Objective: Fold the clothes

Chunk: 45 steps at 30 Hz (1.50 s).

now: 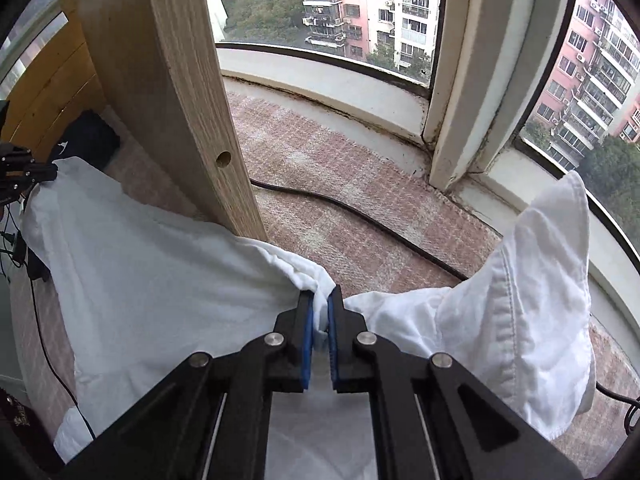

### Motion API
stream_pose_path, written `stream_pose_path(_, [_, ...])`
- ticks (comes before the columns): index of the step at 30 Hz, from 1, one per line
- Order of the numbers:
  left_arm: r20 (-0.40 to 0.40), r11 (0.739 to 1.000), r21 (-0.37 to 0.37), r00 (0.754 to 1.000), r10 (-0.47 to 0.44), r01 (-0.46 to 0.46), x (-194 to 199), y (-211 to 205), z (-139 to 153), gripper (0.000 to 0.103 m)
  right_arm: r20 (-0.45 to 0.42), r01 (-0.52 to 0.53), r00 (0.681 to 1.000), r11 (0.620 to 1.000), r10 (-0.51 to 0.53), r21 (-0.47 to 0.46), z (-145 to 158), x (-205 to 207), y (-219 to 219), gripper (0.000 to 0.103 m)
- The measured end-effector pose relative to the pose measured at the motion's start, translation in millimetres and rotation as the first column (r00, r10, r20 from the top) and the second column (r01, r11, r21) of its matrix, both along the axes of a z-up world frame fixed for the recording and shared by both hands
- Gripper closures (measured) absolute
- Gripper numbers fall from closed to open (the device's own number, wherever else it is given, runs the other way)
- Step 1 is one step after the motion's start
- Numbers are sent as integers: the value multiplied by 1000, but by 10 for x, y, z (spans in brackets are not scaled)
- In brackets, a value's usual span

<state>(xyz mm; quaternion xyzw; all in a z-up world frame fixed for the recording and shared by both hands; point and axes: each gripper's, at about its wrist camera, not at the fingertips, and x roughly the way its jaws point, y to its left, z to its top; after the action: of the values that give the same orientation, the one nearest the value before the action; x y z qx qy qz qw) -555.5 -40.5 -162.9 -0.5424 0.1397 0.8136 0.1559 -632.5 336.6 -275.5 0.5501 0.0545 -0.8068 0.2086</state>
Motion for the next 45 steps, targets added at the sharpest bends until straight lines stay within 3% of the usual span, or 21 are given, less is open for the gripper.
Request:
stream_pose_path(3, [-24,999,-19,999,45,-45,-34,-196,160,97,1,35,999,998,-35,58,41,18,-17,91])
stream_pose_path(5, [-36,996,2,996,87,-87,77,-442,337,91,-28,61,998,989,-58,131,143,69,-24,70])
stream_pose_path(6, [-42,994,11,993,113,-112,160,-584,431,85,-54,72,996,985,-65,154,223,115,-21,66])
stream_pose_path(7, [-47,990,20,989,142,-141,284,-750,516,70,-86,82,994,984,-69,158,325,177,-7,63])
stream_pose_path(8, [-49,986,29,985,167,-166,415,-916,583,64,-114,95,990,984,-78,151,433,241,19,63])
stream_pose_path(10, [-34,974,60,975,220,-218,675,-1220,638,64,-163,124,981,983,-102,136,645,370,64,63])
stream_pose_path(14, [63,939,132,948,312,-318,963,-1637,398,62,-206,100,975,993,-84,68,978,611,-265,62])
stream_pose_path(18, [194,863,289,908,371,-414,1058,-1857,70,62,-197,-15,980,999,24,45,1221,880,-981,62])
stream_pose_path(22, [199,856,314,910,363,-410,1340,-1689,-154,62,-169,-213,963,977,210,-2,1323,1190,-1831,62])
stream_pose_path(25, [192,849,342,915,356,-402,1525,-1643,-166,65,-154,-401,907,915,392,-31,1225,1499,-2584,56])
stream_pose_path(27, [183,839,367,915,359,-402,1603,-1654,-134,74,-137,-485,867,874,480,-7,1028,1671,-3032,51])
stream_pose_path(29, [171,835,383,918,357,-396,1633,-1660,-99,92,-111,-545,833,839,542,3,835,1804,-3415,51])
stream_pose_path(32, [160,839,396,928,337,-373,1617,-1636,-91,99,-61,-580,813,815,579,6,524,1864,-3826,51])
stream_pose_path(36, [155,846,401,936,315,-351,1635,-1561,-73,99,-70,-528,834,828,548,191,290,1764,-3992,51])
stream_pose_path(45, [182,823,467,946,268,-323,1658,-1398,-198,101,-36,-355,928,911,370,208,388,1379,-3443,54])
